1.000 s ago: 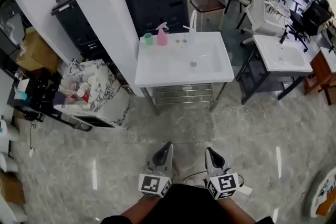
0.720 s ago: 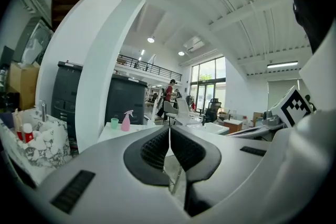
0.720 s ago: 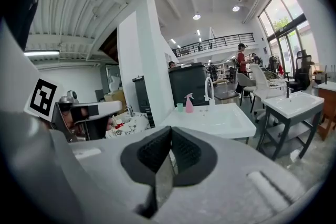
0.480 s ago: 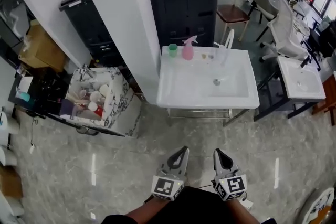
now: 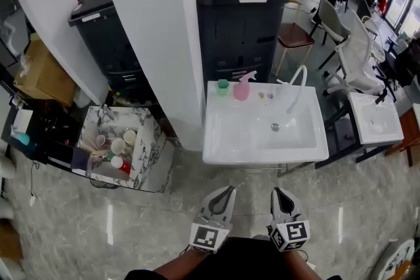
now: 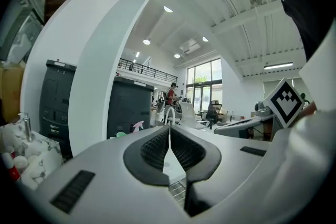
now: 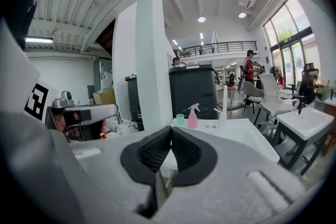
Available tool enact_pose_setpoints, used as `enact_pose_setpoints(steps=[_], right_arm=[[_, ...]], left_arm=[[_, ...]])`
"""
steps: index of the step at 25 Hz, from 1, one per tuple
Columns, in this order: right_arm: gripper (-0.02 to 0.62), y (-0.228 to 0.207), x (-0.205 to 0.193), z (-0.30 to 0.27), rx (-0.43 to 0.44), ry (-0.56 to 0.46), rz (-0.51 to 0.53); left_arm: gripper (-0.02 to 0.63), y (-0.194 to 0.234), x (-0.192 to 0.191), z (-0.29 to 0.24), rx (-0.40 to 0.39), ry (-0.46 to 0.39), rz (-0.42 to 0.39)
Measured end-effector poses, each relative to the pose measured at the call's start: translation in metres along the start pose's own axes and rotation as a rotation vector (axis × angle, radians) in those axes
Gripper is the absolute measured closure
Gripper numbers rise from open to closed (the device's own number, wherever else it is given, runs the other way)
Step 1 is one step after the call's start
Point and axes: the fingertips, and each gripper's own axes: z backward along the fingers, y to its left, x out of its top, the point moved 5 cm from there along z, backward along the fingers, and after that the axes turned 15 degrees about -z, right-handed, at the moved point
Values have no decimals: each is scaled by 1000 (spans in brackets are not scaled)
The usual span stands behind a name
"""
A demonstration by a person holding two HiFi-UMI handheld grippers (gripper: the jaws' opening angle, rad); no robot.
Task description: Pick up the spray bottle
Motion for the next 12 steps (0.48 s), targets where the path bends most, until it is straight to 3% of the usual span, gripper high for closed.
enact_pose_setpoints(steps=[6, 9, 12], right_arm=[[597, 5, 4, -22, -28, 10, -4], [597, 4, 3, -31, -28, 24, -18], [597, 8, 3, -39, -19, 34, -26]], left_arm=[[583, 32, -19, -7, -5, 7, -34], [583, 40, -17, -10, 9, 12, 20], [583, 41, -27, -12, -6, 16, 7]])
